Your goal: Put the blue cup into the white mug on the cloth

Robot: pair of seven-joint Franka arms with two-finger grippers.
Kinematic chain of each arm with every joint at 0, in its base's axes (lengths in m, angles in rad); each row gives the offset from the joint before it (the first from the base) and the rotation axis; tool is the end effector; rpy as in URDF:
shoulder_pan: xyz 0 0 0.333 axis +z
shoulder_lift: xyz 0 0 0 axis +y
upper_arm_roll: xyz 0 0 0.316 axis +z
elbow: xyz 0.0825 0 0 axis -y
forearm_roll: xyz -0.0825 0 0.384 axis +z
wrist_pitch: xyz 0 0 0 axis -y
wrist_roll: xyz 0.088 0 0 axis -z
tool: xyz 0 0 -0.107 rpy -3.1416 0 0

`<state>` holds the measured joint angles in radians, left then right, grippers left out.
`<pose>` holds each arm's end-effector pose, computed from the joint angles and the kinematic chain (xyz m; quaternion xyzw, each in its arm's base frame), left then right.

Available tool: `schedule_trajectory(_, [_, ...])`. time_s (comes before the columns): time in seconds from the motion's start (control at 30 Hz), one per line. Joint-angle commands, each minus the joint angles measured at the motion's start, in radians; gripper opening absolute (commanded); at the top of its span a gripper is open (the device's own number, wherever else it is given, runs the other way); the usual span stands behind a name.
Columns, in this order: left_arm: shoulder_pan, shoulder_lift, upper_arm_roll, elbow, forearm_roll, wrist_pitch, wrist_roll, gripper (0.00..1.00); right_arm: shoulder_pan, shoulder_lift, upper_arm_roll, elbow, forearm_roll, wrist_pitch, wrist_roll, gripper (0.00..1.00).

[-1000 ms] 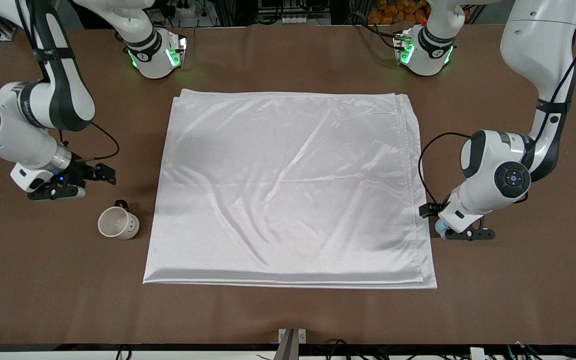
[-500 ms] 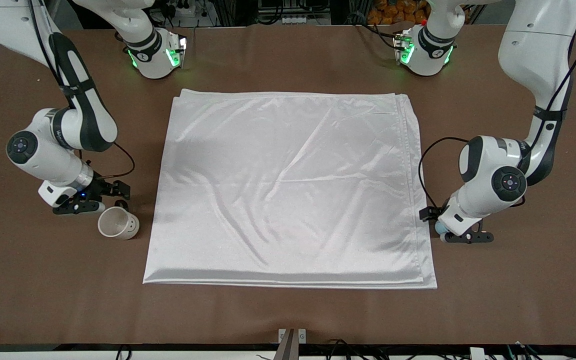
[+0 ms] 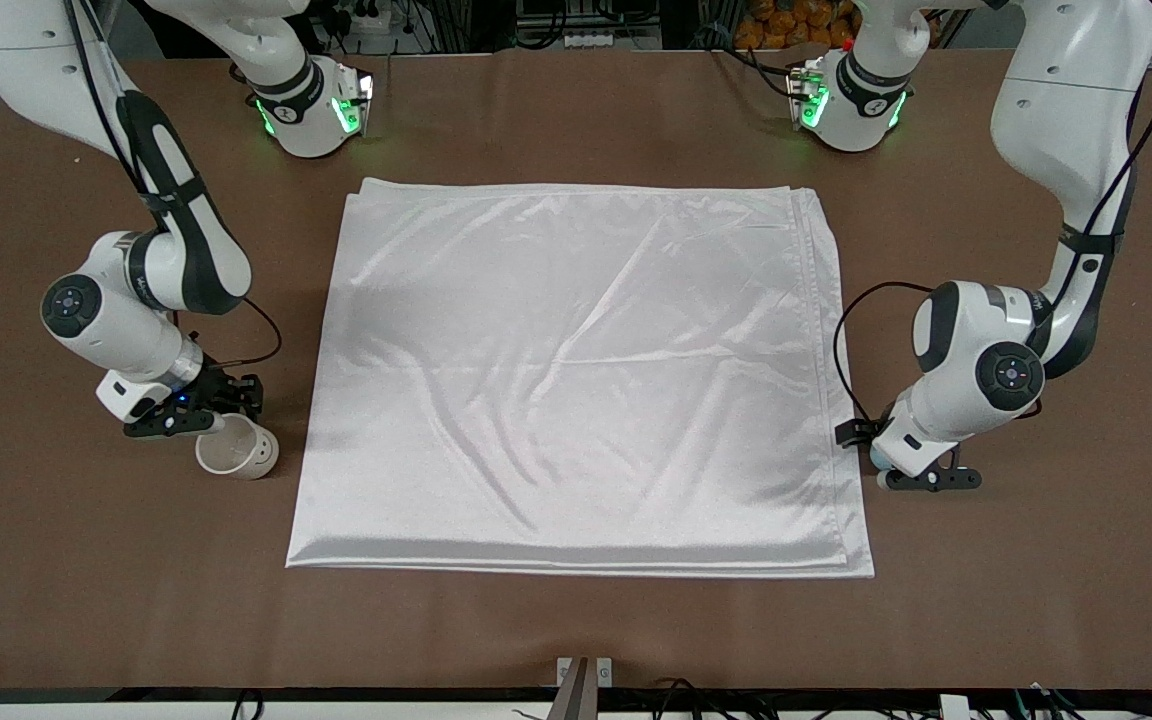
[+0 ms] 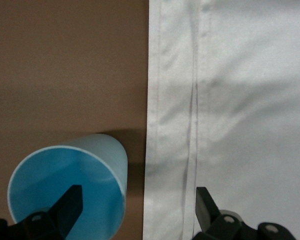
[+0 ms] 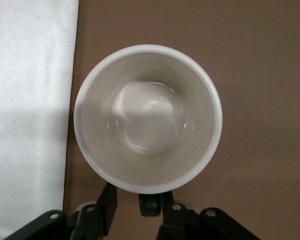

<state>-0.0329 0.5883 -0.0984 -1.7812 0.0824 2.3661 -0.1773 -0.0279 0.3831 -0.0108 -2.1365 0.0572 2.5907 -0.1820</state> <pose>0.6540 -0.0803 0.2268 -1.0000 -0.0018 -0.0004 0.0015 0.5803 -0.0235 0.2308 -0.9981 -0.0482 -0.0369 0.0098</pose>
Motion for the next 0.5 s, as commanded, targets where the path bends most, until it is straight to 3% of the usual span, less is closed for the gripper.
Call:
schedule_trajectory(0.0, [0.001,0.036,0.006,0.037,0.028,0.009,-0.027,1.0,0.005,0.011,-0.001,0.017,0.012,0.005,-0.004,0.2])
schedule_trajectory(0.03, [0.001,0.036,0.006,0.037,0.028,0.009,-0.027,0.99,0.005,0.01,-0.003,0.017,0.012,0.005,-0.004,0.15])
schedule_trajectory(0.13, [0.002,0.034,0.006,0.039,0.025,0.009,-0.033,0.74,0.008,0.003,-0.003,0.017,0.009,0.002,-0.005,0.0])
schedule_trajectory(0.33, [0.005,0.033,0.008,0.046,0.03,0.005,-0.028,0.24,0.019,-0.049,-0.003,0.017,0.007,-0.012,-0.001,0.0])
schedule_trajectory(0.47, [0.005,0.03,0.012,0.048,0.031,0.002,-0.027,0.01,0.039,-0.101,-0.003,0.018,0.007,-0.056,0.006,0.0])
